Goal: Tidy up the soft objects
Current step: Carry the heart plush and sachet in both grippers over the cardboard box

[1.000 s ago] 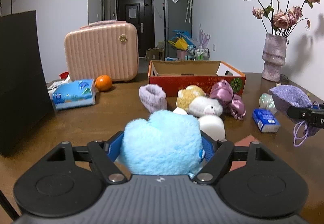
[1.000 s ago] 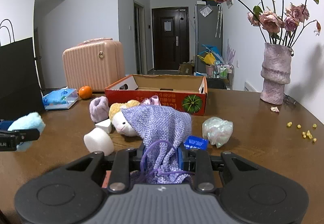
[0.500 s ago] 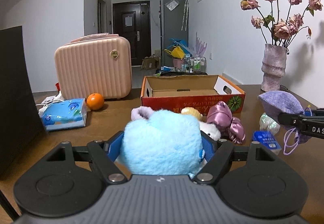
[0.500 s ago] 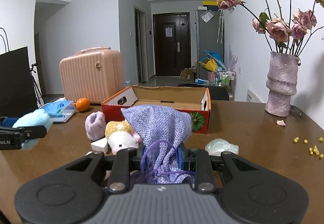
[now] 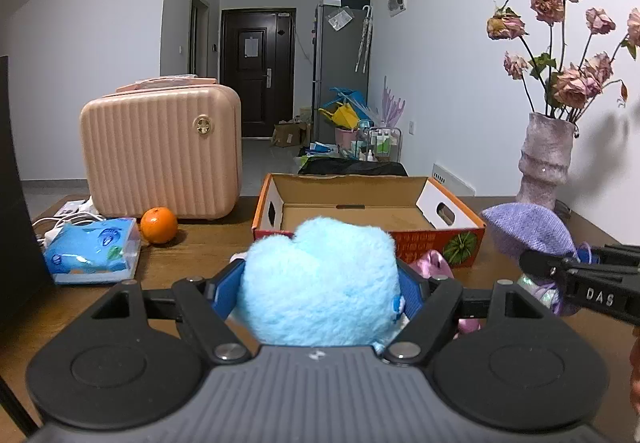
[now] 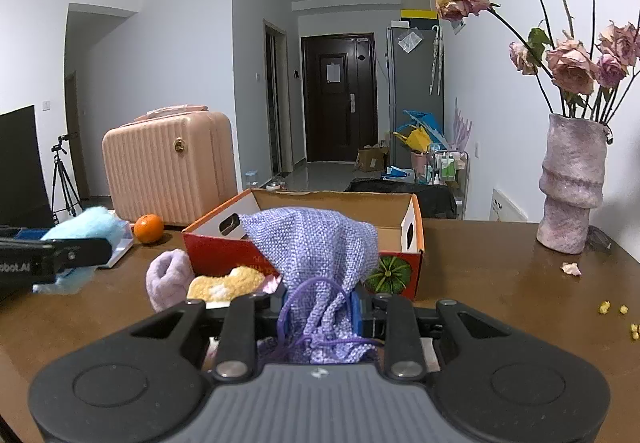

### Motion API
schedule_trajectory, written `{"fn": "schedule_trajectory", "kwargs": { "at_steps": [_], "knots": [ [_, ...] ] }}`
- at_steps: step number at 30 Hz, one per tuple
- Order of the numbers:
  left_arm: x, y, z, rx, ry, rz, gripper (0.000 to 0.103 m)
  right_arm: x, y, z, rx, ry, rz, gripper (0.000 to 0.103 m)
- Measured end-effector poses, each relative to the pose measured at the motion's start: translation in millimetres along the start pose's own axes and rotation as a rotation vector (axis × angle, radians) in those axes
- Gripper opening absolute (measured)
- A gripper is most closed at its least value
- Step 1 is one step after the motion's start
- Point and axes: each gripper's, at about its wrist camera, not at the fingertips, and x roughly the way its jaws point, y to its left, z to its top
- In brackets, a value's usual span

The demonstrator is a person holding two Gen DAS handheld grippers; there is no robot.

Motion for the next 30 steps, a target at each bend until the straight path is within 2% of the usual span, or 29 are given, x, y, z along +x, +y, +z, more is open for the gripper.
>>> {"fn": "schedule_trajectory", "kwargs": {
  "at_steps": [18,30],
  "knots": [
    [67.5,-5.7,39.2,-0.037,-0.046,0.042,0.077,56.7,-0.7,41.9,-0.020,-0.061,-0.023,0.026],
    [114.6,-0.1,65.3,-0.070,-0.051,0.067,0.077,105.1,-13.4,73.4,-0.005,-0.042,-0.067,0.026]
  ]
}}
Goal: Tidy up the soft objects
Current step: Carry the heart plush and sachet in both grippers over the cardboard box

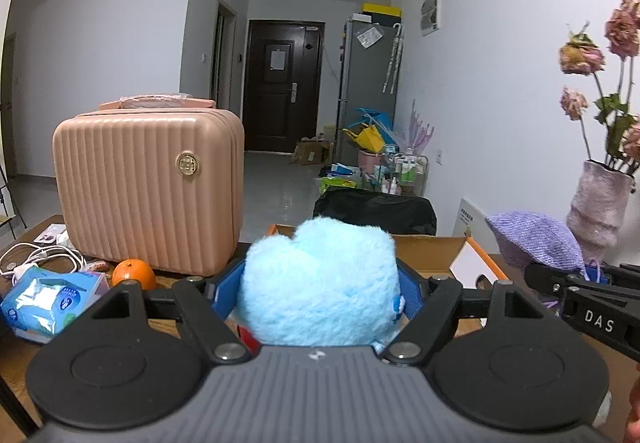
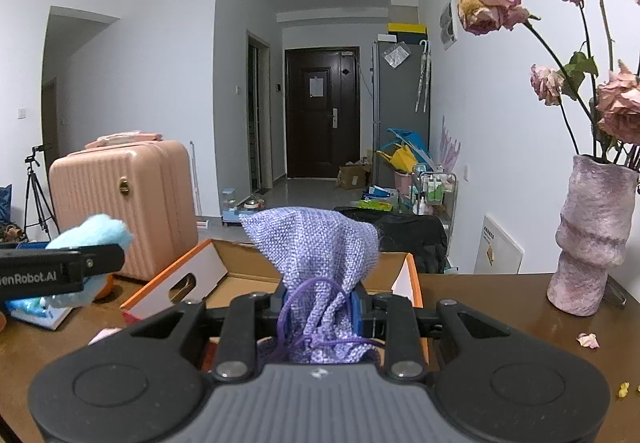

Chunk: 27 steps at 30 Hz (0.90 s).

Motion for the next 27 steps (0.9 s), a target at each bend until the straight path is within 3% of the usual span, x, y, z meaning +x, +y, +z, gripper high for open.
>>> {"fn": "schedule_trajectory", "kwargs": {
  "at_steps": [12,27],
  "knots": [
    [45.0,0.8,23.2,-0.030,-0.008,0.031,0.077,51.4,-3.8,24.9,-0.009,0.026,-0.008,0.026],
    [111.5,-12.9,20.9,0.005,0.056,0.089,0.077,108.5,-2.1,15.6,-0.043,0.134,-0.021,0.026]
  ]
}}
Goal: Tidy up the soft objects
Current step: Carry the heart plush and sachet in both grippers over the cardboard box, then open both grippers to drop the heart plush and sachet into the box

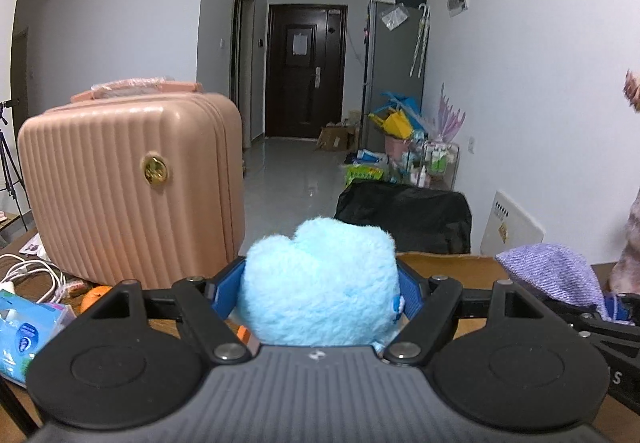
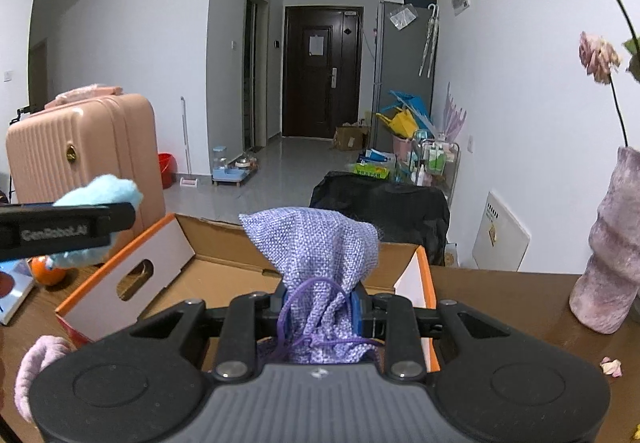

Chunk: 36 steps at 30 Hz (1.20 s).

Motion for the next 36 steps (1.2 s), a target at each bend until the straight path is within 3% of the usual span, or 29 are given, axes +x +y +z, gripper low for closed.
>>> {"fn": "schedule_trajectory", "kwargs": {
  "at_steps": [16,31,34,36],
  "knots": [
    [46.4,-9.9,-27.4,0.074,0.095,0.052,0.076,36.1,3.1,-20.5,0.007,0.053,-0.033,0.026],
    [54.6,-8.8,-32.8,0.081,0.103,0.044,0.077,51.7,0.5,-24.5,0.013,0.072,-0.029,0.027],
    [53.3,-4.8,-32.5,0.057,0.098,0.050,0.081,51.1,-1.3,-23.3,0.025,0.071,-0.030,0.035],
    [52.2,-1.5,-31.7,0.039,0.092,0.052,0.087,52.3,-2.3,-22.8,0.030,0.074,-0.044,0.051]
  ]
}}
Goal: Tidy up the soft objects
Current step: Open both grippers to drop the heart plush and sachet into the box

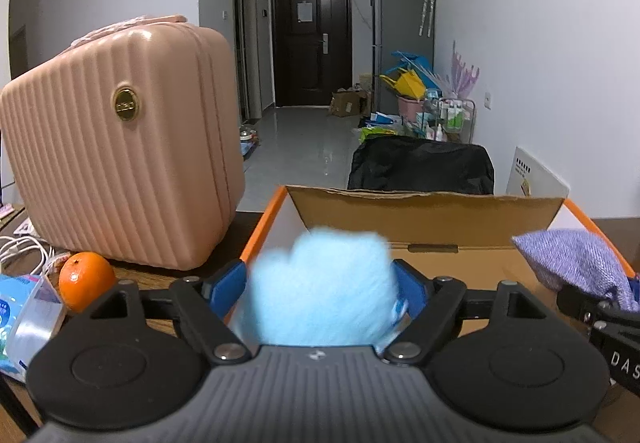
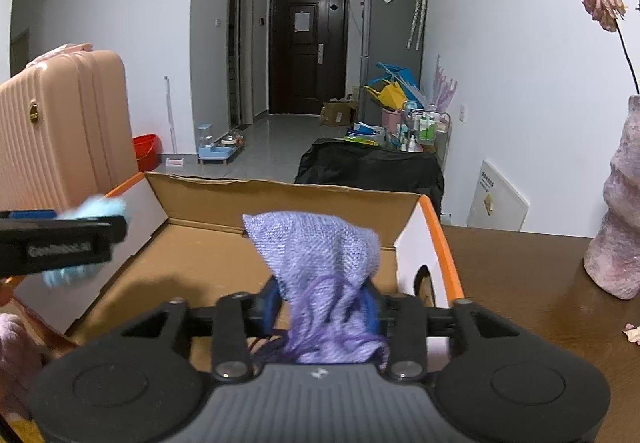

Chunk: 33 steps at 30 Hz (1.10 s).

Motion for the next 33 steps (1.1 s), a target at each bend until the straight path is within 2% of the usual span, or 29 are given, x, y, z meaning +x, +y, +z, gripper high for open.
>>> {"fn": "schedule_trajectory", "kwargs": {
  "at_steps": [2,4,6,7,19,33],
  "knots": [
    [-0.9,2.9,0.3,-0.018,-0.007,0.019,0.103,1.9,-1.7,-0.5,0.007,0.004,-0.010,0.063],
    [-2.5,3.5,1.5,-0.029,-0.020,0.040,0.103,1.8,-3.2,-0.8,0.015,-0.001,-0.017,0.077],
    [-3.7,4.5,2.1,-0.037,-0.025,0.040,0.103,-0.8,-3.7,-0.7,0.022,-0.016,-0.019,0.101],
    [-3.7,5.0,2.2,-0.043,-0.023,0.038,0.103,-3.6,-5.1,-1.5,0.026,-0.031,-0.021,0.103],
    [-21.6,17.5,11.2,-0.082,-0.031,0.011,0.103,-21.1,-9.8,4.0,0.056,-0.053,-0.037,0.103],
    [-83.8,39.0,10.2,-0.065,-0.109,-0.023,0.103,-91.2,-4.6,3.1,0.044,-0.145,-0.010,0.103]
  ]
}}
